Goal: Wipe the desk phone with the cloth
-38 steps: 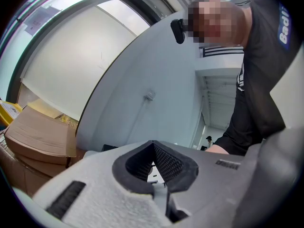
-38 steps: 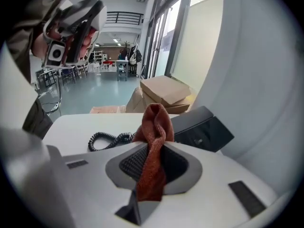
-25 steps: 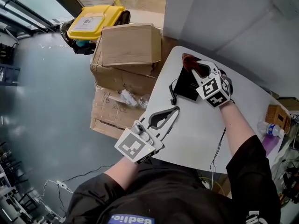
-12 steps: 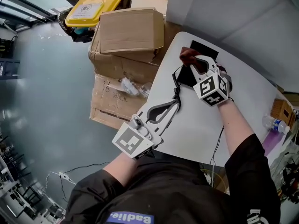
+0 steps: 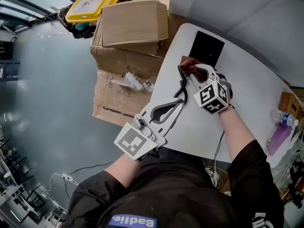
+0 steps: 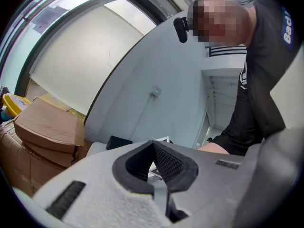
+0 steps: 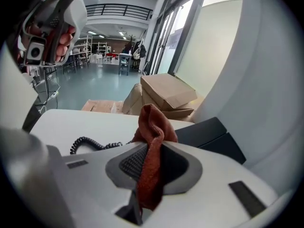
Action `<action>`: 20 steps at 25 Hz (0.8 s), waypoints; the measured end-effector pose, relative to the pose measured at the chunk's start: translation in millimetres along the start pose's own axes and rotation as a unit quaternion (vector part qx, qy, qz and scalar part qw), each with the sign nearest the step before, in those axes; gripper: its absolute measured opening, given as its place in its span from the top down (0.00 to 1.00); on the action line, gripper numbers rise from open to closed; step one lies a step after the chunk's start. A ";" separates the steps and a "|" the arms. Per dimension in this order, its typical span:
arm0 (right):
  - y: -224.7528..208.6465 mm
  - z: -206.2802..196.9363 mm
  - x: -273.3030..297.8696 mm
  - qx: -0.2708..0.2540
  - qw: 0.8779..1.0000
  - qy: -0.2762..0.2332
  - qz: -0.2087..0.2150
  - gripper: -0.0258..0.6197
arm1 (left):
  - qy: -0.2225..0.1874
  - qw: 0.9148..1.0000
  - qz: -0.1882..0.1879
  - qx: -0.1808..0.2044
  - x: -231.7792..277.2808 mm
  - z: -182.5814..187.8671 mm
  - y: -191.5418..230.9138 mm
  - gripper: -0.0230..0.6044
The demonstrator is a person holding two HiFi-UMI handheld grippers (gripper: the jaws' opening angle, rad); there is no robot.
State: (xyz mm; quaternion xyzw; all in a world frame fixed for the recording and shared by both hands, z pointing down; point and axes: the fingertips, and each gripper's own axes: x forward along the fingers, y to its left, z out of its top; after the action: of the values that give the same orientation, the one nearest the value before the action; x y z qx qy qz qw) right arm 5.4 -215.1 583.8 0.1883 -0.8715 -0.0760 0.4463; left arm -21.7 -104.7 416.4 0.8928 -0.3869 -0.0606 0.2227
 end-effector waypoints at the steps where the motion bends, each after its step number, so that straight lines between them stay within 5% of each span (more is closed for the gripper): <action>1: 5.5 -2.0 -0.4 0.001 1.000 0.003 0.004 0.84 | 0.001 1.000 -0.001 0.000 -1.9 -1.2 -1.5 0.96; 11: 70.2 22.3 2.2 -0.017 0.998 -0.018 0.055 0.84 | 0.008 1.000 -0.006 0.010 -14.6 4.4 -14.5 0.96; 20: 60.8 0.9 0.6 -0.014 0.999 -0.019 0.046 0.84 | 0.021 1.000 -0.005 0.014 -7.9 -2.4 -17.8 0.96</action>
State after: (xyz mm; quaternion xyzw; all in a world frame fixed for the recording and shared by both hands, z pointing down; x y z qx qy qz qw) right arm -11.5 -159.6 602.0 0.1404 -0.8863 -0.0714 0.4354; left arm -14.7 -87.5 410.1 0.8987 -0.3786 -0.0380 0.2181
